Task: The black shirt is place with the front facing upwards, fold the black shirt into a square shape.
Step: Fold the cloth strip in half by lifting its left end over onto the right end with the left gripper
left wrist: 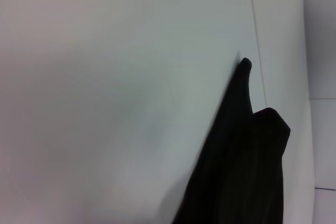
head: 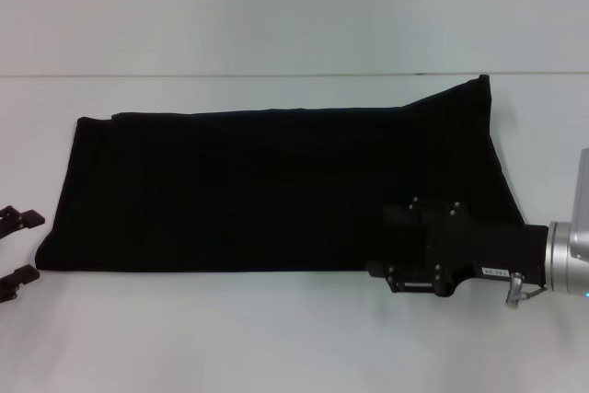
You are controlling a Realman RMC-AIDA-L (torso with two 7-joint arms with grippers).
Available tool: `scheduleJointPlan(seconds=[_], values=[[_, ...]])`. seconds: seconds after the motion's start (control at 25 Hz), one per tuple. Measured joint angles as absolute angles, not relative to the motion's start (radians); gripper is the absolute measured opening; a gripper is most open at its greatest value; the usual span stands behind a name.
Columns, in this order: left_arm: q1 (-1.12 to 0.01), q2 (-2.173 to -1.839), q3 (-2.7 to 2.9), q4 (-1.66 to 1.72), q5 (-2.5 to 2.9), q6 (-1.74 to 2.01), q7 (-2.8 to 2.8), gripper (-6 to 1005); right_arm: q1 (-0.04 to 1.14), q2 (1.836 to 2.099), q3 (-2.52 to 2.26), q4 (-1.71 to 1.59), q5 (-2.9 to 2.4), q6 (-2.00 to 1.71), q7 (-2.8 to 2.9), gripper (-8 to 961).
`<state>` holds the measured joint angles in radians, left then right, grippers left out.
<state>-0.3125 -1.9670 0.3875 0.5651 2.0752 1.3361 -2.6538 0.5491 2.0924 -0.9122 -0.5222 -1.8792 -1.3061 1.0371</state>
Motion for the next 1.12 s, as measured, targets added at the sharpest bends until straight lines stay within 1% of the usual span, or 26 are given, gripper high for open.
scheduleJointPlan(seconds=[1.12], values=[[-0.341, -1.966, 0.394, 0.537, 2.106, 1.271, -2.666, 872, 0.545, 2.091, -0.943, -0.527, -1.879, -1.356, 1.046, 826]])
